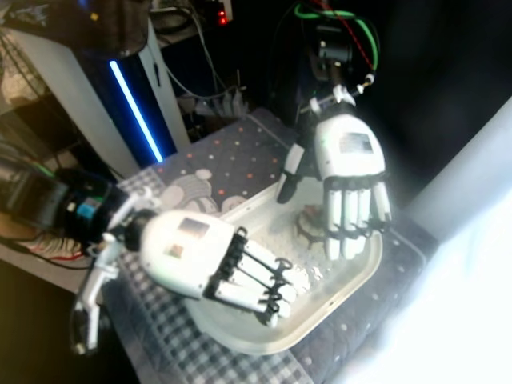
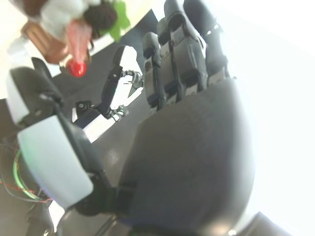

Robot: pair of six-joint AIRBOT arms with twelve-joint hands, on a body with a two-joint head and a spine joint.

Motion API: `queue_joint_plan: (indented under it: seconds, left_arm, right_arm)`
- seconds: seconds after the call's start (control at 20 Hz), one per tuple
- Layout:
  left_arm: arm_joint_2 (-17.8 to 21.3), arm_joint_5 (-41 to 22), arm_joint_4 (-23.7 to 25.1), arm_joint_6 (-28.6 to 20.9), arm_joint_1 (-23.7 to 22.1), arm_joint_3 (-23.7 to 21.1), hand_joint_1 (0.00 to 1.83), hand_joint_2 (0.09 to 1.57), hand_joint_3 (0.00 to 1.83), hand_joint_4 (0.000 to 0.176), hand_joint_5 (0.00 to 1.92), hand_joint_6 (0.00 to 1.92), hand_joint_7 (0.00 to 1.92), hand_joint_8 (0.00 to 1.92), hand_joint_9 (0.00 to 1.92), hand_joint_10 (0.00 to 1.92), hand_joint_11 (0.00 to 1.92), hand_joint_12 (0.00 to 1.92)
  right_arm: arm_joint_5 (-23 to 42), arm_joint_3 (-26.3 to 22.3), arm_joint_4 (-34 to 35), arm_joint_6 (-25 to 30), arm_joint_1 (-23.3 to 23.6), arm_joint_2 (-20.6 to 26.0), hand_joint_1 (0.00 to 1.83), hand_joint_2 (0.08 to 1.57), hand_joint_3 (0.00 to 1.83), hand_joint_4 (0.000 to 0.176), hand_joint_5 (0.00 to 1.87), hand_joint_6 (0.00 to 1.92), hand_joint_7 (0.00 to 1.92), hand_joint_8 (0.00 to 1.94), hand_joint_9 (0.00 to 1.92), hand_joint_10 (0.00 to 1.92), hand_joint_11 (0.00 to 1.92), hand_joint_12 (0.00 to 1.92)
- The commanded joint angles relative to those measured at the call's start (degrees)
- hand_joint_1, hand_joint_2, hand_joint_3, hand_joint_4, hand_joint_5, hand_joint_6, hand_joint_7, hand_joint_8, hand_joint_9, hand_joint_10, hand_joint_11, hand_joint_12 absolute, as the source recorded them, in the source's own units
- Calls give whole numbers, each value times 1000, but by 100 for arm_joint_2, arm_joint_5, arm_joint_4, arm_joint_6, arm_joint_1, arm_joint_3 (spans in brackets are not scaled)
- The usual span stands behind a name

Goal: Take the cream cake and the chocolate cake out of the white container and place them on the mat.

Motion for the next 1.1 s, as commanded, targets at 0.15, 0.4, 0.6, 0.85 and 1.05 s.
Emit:
queue_joint_plan:
  seconds: [0.15,0.4,0.6,0.85,1.05]
  left_arm:
    - [-107,-461,-39,-1,44,100,804,825,0,0,420,1,474,9,344,511,40,1498]
    - [-191,-367,-72,-2,101,172,835,847,10,0,444,6,517,16,286,716,11,1547]
    - [-247,-326,-121,-2,126,244,903,930,15,0,505,15,557,19,334,650,13,1506]
    - [-287,-311,-149,-2,144,297,1101,1121,7,0,657,22,747,37,585,540,252,1431]
    - [-309,-328,-241,-2,191,326,1450,1223,3,0,620,1255,734,1303,784,1416,547,1754]
  right_arm:
    - [482,101,-27,-22,87,-87,886,867,9,0,620,16,698,16,717,60,228,1245]
    - [353,204,35,-22,87,-177,903,879,1,0,685,13,769,17,777,97,239,1472]
    - [344,216,43,-22,87,-186,1015,909,0,0,758,3,884,46,674,413,181,1570]
    - [344,215,43,-22,87,-197,1245,1149,2,0,925,811,927,1330,802,1520,650,1888]
    - [346,213,43,-22,87,-198,1262,1124,0,0,973,802,990,1212,932,1200,735,1683]
